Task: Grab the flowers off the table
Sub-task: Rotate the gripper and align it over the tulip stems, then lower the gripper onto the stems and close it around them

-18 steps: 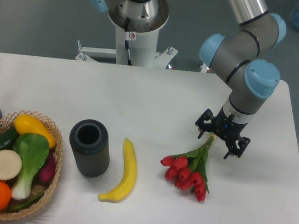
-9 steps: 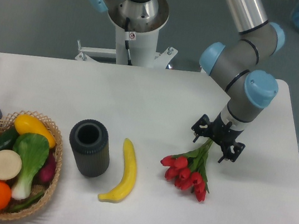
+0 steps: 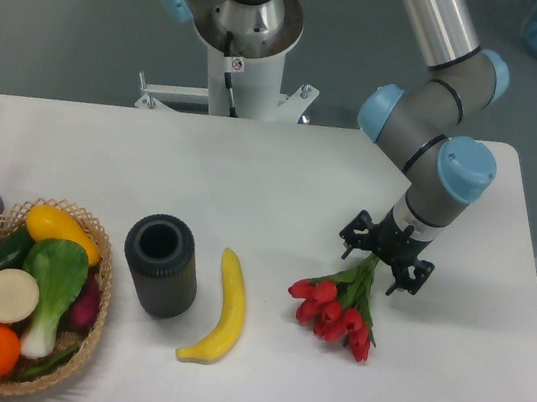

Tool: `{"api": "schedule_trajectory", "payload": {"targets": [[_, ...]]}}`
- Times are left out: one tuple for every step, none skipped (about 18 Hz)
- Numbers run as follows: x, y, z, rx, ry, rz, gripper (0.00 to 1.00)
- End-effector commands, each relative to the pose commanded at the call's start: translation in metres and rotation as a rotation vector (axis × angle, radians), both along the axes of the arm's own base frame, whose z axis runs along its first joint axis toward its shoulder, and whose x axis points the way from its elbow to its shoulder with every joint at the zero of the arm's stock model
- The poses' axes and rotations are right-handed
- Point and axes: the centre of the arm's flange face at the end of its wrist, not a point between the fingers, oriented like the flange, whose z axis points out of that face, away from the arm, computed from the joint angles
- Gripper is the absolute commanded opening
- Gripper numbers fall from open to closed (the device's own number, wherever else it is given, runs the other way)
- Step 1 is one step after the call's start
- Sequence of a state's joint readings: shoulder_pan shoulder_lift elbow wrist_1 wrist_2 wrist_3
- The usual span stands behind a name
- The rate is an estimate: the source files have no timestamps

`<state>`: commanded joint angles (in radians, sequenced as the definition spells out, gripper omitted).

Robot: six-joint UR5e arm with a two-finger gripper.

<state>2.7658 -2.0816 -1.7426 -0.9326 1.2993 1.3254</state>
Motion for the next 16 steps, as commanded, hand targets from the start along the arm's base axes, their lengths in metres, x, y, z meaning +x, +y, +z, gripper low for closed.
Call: {"api": "schedule_trajectory", "payload": {"targets": [[0.0009,0.0006,-0.0014,-0.001,-0.001,-0.002,1.0],[0.0009,0.0008,-0.0032,0.0,-0.005,-0.001,1.0],[0.001,0.0008,-0.0043,-0.001,-0.008,-0.001,1.0],[0.0015,0.0006,-0.0049,-0.002,-0.009,-0.001,1.0],[0.0017,0.001,-0.0048,0.002,-0.011,-0.001,1.0],[0.0018,0.0019,-0.0042,0.01,-0.016,-0.001,0.99],[0.002,0.0024,-0.0041,0.016,-0.018,0.0,0.96],[0.0024,0.0029,-0.0042,0.021,-0.023,0.0,0.89],[0.0026,0.0026,-0.0044,0.026,-0.03,0.002,0.82],[0.0029,0.0031,-0.0034,0.032,-0.032,0.002,0.77],[0.003,0.0032,-0.0034,0.033,-0.033,0.002,0.71],[0.0031,0.0043,-0.0027,0.035,-0.032,0.001,0.68],[0.0036,0.005,-0.0037,0.033,-0.033,-0.001,0.66],[0.0037,0.0051,-0.0036,0.034,-0.034,-0.001,0.65],[0.0038,0.0051,-0.0038,0.034,-0.035,-0.001,0.62],[0.0031,0.0043,-0.0036,0.035,-0.034,0.001,0.62]]}}
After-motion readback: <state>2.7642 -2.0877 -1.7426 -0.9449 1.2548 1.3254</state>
